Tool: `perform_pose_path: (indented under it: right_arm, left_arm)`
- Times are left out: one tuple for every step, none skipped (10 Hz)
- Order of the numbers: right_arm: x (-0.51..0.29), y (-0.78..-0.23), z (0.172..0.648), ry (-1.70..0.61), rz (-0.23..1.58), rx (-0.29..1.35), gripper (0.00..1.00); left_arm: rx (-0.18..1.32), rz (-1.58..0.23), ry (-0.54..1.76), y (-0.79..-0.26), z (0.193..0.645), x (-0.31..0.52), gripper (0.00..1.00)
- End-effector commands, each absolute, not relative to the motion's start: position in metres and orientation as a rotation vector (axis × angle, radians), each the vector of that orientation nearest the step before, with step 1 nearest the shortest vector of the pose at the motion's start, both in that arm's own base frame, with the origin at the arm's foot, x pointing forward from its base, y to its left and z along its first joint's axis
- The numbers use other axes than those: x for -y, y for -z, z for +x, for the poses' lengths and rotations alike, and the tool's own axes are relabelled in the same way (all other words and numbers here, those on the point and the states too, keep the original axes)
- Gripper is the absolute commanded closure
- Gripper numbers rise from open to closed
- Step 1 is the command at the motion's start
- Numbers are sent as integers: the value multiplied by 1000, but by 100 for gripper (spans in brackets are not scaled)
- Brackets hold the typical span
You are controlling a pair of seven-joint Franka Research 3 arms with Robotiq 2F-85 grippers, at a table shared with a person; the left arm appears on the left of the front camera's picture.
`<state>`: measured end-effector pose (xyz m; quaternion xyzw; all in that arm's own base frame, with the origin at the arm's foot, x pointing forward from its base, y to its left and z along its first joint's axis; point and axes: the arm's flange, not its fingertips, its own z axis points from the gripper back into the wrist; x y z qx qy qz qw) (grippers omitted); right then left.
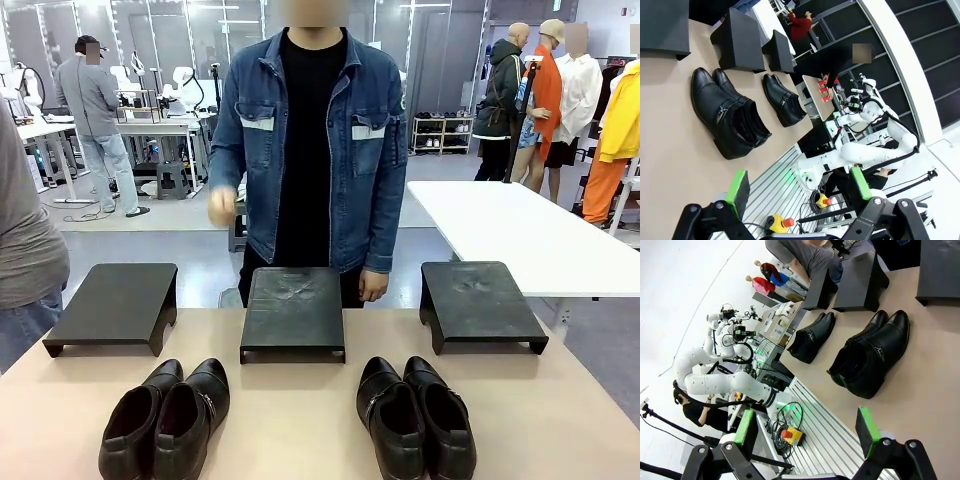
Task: Place the shoes on the stand as instructed by the person.
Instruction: Pick up one pair of Shoes and place it on the Shoes Stand indicated by the person.
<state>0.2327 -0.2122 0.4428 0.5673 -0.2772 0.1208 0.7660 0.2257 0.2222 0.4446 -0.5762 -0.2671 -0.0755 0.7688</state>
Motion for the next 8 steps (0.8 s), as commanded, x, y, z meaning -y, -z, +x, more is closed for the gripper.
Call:
perform_pose_path:
  right_arm:
    - [213, -443, 233, -276, 1243, 626, 0]
    - [213, -443, 233, -276, 1243, 626, 0]
    - [213, -443, 233, -276, 1243, 626, 0]
    - [213, -443, 233, -276, 1243, 626, 0]
    - [213, -443, 233, -276, 1243, 626, 0]
    - [213, -443, 233, -276, 1243, 626, 0]
    - [213, -443, 233, -276, 1243, 626, 0]
    - [213, -443, 233, -276, 1243, 626, 0]
  left_arm:
    - [598, -1266, 184, -445, 226, -223, 0]
    - [598, -1266, 184, -445, 226, -223, 0]
    - [598, -1266, 184, -445, 226, -223, 0]
    - [598, -1266, 184, -445, 226, -223, 0]
    - [598, -1266, 184, -445, 226, -223, 0]
    - [598, -1266, 184, -445, 226, -223, 0]
    - [598, -1266, 184, -445, 226, -223, 0]
    - [598, -1266, 184, -445, 226, -223, 0]
